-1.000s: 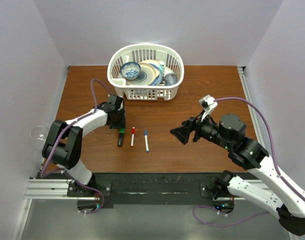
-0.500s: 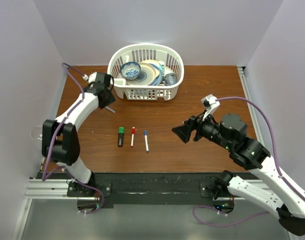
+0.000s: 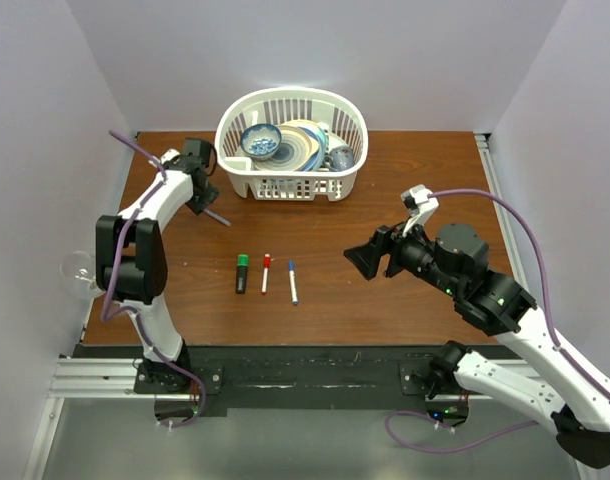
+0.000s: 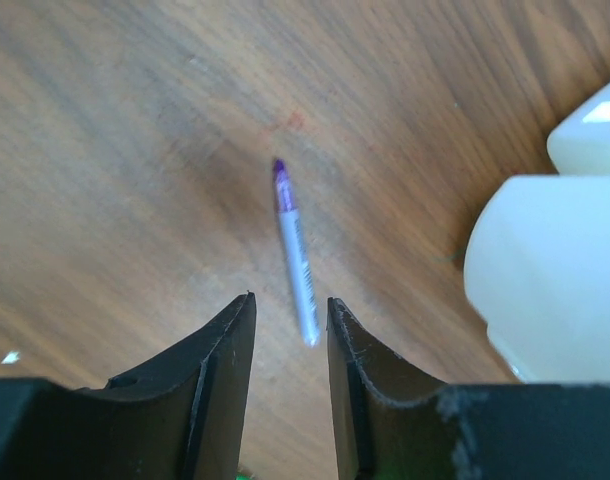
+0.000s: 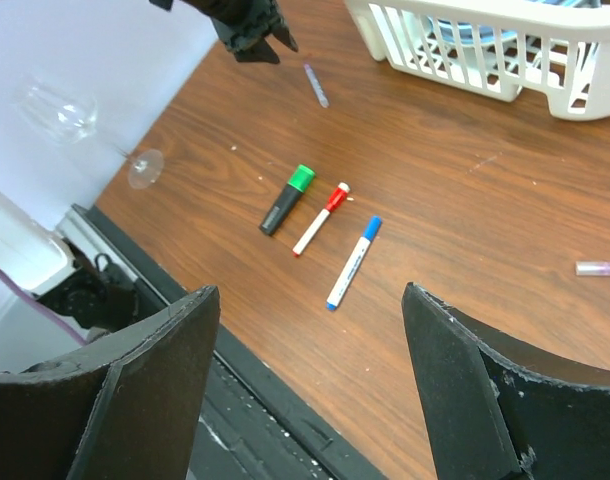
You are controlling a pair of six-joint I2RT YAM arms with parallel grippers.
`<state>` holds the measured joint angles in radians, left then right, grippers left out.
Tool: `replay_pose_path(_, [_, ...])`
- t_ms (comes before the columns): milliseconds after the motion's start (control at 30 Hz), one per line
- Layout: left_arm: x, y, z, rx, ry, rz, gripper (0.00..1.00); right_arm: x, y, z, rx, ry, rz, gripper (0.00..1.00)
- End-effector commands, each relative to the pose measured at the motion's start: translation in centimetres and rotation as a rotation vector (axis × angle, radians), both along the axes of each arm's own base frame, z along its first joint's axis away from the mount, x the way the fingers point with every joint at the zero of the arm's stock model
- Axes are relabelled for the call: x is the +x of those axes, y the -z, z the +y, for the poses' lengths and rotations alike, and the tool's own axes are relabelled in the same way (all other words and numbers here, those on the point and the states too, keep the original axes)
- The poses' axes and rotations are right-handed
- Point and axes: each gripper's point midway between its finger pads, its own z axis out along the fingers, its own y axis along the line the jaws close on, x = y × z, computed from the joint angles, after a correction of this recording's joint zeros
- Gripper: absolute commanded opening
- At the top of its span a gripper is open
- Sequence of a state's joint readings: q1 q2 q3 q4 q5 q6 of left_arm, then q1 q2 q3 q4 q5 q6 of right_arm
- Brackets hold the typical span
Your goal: Insert the pens into the pen caps
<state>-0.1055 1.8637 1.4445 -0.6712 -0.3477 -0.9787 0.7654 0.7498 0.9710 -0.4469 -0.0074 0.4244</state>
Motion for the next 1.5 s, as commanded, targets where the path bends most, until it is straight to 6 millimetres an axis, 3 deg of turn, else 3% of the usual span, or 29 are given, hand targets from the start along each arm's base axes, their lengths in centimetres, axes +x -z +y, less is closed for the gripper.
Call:
replay_pose_path(0, [1.5, 0.2, 0.4, -0.011, -0.063, -0.008, 0.39, 1.0, -2.9, -0.3, 0.028, 0.036, -0.082, 0.77])
replay_pose_path(433, [2.2, 3.5, 0.2, -0.017, -0.076, 0.055, 0.39, 1.6, -2.8, 0.0, 0.011, 0.041, -0.093, 0.77])
replay_pose_path(767, [1.1, 6.5, 0.5, 0.003, -0.079, 0.144, 0.38, 1.3, -3.4, -0.6, 0.01, 0.05, -0.112, 0.77])
replay_pose_path(933, [-0.7, 7.2, 0.9, 0.021, -0.083, 0.194, 0.3, 1.2, -3.7, -0.7, 0.019, 0.053, -0.112, 0.77])
replay_pose_path(1000, [-1.8, 7.7, 0.9, 0.026, -0.077, 0.216, 0.19, 1.2, -3.8, -0.7, 0.021, 0.055, -0.11, 0.77])
replay_pose_path(1100, [-2.3, 7.2, 0.7, 0.017, -0.036, 0.195, 0.01, 1.1, -3.8, -0.7, 0.032, 0.053, -0.102, 0.77])
replay_pose_path(1200, [-3.5, 6.9, 0.4, 0.008, 0.035, 0.187, 0.0, 0.7, -3.8, -0.3, 0.054, 0.039, -0.08, 0.77])
replay_pose_path(1300, [-3.4, 4.7, -0.7, -0.017, 0.162, 0.116, 0.0, 0.5, -3.8, 0.1, 0.08, 0.02, -0.064, 0.77])
replay_pose_path(1367, [-2.5, 1.4, -2.4, -0.048, 0.306, -0.018, 0.0, 0.6, -3.3, 0.4, 0.101, 0.027, -0.031, 0.77])
replay_pose_path(1400, [-3.5, 1.5, -3.0, -0.062, 0.356, -0.031, 0.0, 0.6, -3.2, 0.5, 0.109, 0.033, -0.019, 0.77])
replay_pose_path(1467, [-3.4, -2.1, -5.1, -0.092, 0.501, -0.177, 0.0, 1.2, -2.8, 0.7, 0.12, 0.059, 0.014, 0.77])
